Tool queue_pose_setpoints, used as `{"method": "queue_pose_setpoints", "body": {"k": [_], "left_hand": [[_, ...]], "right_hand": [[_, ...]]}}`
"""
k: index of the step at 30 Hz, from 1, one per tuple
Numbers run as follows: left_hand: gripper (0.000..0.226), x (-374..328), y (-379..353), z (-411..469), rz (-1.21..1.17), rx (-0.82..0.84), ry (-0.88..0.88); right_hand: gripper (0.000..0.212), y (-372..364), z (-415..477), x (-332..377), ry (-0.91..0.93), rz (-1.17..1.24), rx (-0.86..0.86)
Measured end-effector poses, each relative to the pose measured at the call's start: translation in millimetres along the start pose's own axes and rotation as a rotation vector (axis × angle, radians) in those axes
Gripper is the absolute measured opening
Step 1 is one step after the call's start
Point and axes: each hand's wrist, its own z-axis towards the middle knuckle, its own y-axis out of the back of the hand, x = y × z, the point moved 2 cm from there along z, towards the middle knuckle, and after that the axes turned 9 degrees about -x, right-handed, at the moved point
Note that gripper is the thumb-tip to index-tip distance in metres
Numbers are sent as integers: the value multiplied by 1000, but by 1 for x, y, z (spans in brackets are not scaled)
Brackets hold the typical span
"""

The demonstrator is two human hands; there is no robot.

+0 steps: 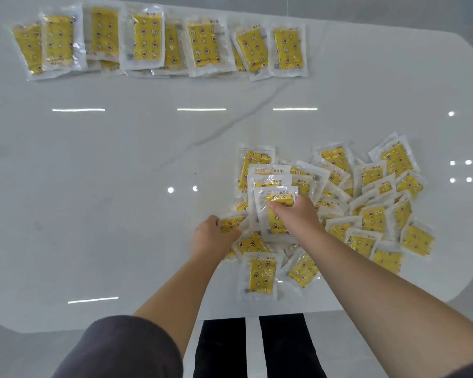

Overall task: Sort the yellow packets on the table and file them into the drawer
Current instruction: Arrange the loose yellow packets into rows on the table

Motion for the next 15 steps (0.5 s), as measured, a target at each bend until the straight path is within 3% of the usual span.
{"method": "queue_pose_setpoints", "body": {"k": [4,11,15], "left_hand": [[53,-1,-8,-11,-47,80,-35],[26,1,0,-7,-148,-73,-137],[10,3,47,12,-313,-110,-46]], "right_hand": [[65,1,1,1,38,-43,-14],[66,12,6,7,80,7,-12],[61,20,8,9,20,120,128]]}}
